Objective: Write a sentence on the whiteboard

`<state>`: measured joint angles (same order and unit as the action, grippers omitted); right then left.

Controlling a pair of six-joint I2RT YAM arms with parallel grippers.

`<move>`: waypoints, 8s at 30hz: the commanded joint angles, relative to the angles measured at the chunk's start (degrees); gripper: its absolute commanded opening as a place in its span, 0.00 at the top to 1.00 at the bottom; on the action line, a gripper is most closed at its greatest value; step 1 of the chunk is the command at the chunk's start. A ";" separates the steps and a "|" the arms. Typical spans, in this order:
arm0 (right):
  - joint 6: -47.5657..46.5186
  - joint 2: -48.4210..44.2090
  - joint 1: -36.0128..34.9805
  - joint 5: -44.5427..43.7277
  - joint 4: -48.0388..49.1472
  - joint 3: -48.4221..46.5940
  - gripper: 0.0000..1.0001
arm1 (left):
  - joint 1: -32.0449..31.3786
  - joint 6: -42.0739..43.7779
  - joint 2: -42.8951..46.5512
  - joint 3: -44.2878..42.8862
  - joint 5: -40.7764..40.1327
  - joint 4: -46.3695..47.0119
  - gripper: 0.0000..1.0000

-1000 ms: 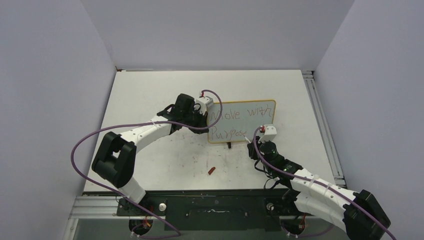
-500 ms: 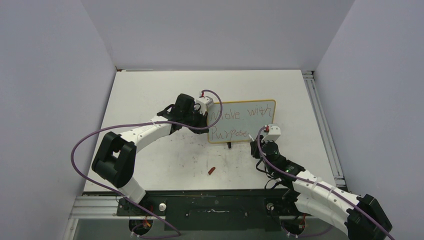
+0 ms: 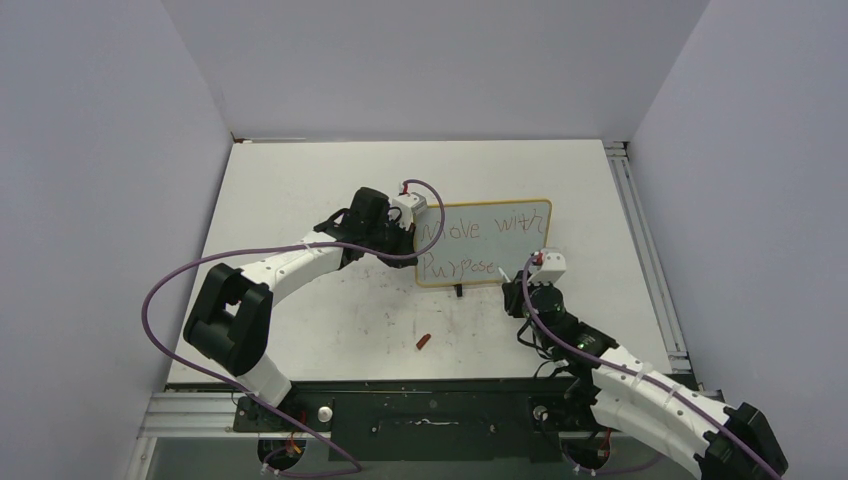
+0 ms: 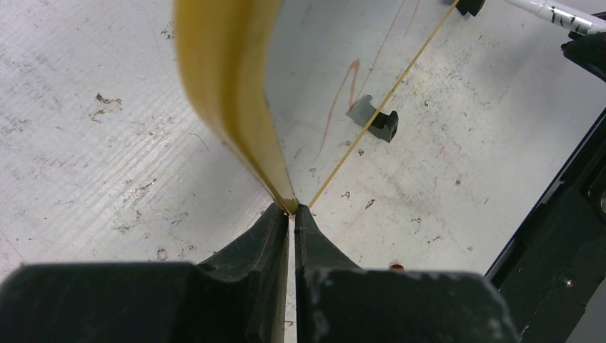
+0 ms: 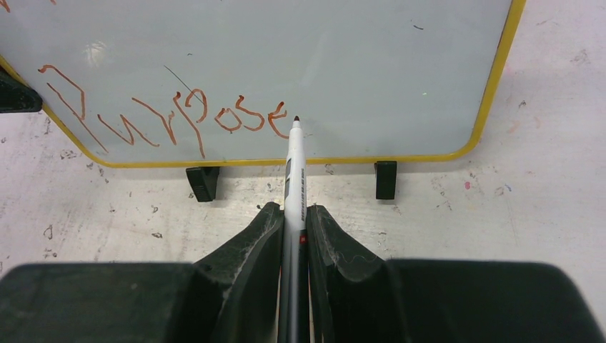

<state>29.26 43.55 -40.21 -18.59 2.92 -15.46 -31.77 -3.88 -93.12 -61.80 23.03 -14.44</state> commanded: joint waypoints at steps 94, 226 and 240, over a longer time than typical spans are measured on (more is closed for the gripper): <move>-1.36 -1.38 8.36 2.85 1.60 -1.67 0.95 | 0.04 -0.08 1.89 -3.40 1.32 1.00 1.00; -0.48 1.74 9.19 -0.78 4.53 -0.42 0.95 | 0.04 0.01 2.42 -3.42 1.23 0.89 1.00; -0.47 -1.94 9.22 -1.48 2.71 0.41 0.95 | 0.04 -0.03 2.33 -3.55 1.32 0.91 1.00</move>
<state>28.16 40.53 -31.42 -18.13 5.41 -14.96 -31.77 -4.03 -93.12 -62.11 23.05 -14.85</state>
